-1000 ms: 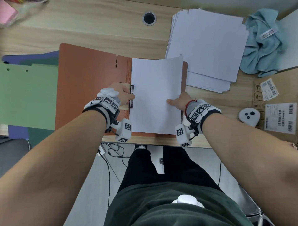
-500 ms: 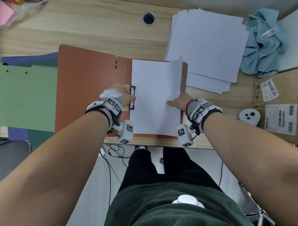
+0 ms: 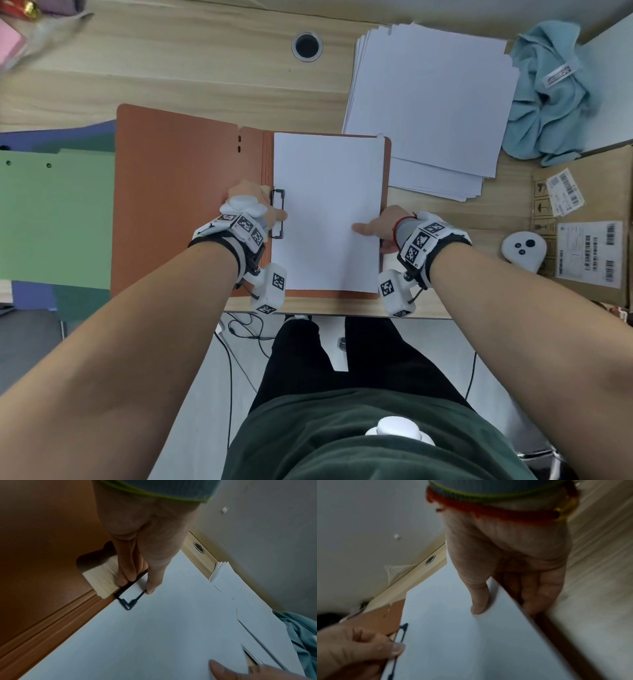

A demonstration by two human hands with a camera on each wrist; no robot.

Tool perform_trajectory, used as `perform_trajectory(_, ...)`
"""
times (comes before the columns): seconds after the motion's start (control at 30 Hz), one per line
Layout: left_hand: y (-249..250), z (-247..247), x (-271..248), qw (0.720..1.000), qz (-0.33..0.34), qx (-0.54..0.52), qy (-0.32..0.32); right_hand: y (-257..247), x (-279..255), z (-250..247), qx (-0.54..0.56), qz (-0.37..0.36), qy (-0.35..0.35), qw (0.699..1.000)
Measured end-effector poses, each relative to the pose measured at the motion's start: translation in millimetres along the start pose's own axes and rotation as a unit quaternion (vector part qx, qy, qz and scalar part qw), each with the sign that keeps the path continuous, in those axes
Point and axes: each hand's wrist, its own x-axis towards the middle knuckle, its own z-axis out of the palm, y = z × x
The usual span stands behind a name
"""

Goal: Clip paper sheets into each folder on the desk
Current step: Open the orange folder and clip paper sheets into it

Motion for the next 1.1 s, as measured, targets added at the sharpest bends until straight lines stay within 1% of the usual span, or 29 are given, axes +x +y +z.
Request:
perform_trajectory(0.07, 0, 0, 3, 1.0, -0.004, -0.01, -0.001, 10, -1, -4, 0.029, 0.03, -0.033, 0.999)
perform_trajectory(0.13, 0, -3, 3, 1.0, -0.012, 0.001, -0.02, 17, -6, -11, 0.017, 0.046, -0.064, 0.997)
perform_trajectory(0.17, 0, -3, 3, 0.999, -0.016, 0.006, -0.031, 17, -7, -14, -0.007, 0.044, -0.052, 0.998)
perform_trajectory(0.2, 0, -3, 4, 0.999, -0.015, 0.01, -0.035, 13, -9, -18, -0.041, 0.036, -0.018, 0.998)
perform_trajectory(0.27, 2, -4, 1, 0.999, -0.004, 0.028, -0.02, 1, -18, -25, -0.103, -0.005, 0.052, 0.993)
perform_trajectory(0.3, 3, -5, -1, 0.999, -0.003, 0.042, -0.01, -8, -22, -26, -0.116, -0.04, 0.073, 0.99)
perform_trajectory(0.33, 2, -5, -2, 0.999, -0.003, 0.051, 0.0, -19, -26, -27, -0.111, -0.08, 0.079, 0.987)
perform_trajectory(0.37, 0, -6, -2, 0.999, -0.007, 0.047, 0.005, -30, -29, -26, -0.083, -0.121, 0.077, 0.986)
perform_trajectory(0.4, -2, -9, -3, 0.999, -0.011, 0.033, 0.011, -41, -33, -25, -0.048, -0.156, 0.075, 0.984)
perform_trajectory(0.43, -6, -12, -1, 1.0, -0.015, 0.007, 0.021, -52, -37, -22, -0.042, -0.184, 0.078, 0.979)
perform_trajectory(0.5, -17, -19, 0, 0.996, -0.029, -0.05, 0.074, -73, -43, -13, -0.094, -0.234, 0.074, 0.965)
perform_trajectory(0.53, -23, -23, 0, 0.992, -0.034, -0.052, 0.114, -80, -44, -7, -0.127, -0.242, 0.061, 0.96)
perform_trajectory(0.6, -51, -33, -5, 0.97, -0.083, -0.036, 0.226, -98, -49, 14, -0.197, -0.242, 0.032, 0.95)
perform_trajectory(0.63, -56, -35, -6, 0.958, -0.105, -0.038, 0.265, -96, -46, 16, -0.221, -0.229, 0.028, 0.948)
perform_trajectory(0.67, -67, -39, -6, 0.95, -0.119, -0.046, 0.285, -96, -45, 20, -0.241, -0.217, 0.026, 0.946)
perform_trajectory(0.73, -92, -43, -4, 0.951, -0.13, -0.08, 0.27, -93, -42, 25, -0.258, -0.202, 0.028, 0.944)
perform_trajectory(0.83, -127, -49, -5, 0.952, -0.144, -0.142, 0.229, -95, -45, 31, -0.278, -0.193, 0.033, 0.94)
perform_trajectory(0.9, -131, -53, -6, 0.953, -0.148, -0.146, 0.22, -96, -46, 30, -0.277, -0.184, 0.031, 0.943)
perform_trajectory(1.0, -129, -72, -24, 0.946, -0.159, -0.11, 0.26, -98, -52, 34, -0.287, -0.191, 0.02, 0.938)
perform_trajectory(1.03, -126, -80, -31, 0.944, -0.156, -0.123, 0.264, -98, -54, 33, -0.293, -0.191, 0.012, 0.937)
perform_trajectory(1.1, -114, -98, -44, 0.95, -0.13, -0.15, 0.241, -95, -56, 29, -0.29, -0.19, -0.005, 0.938)
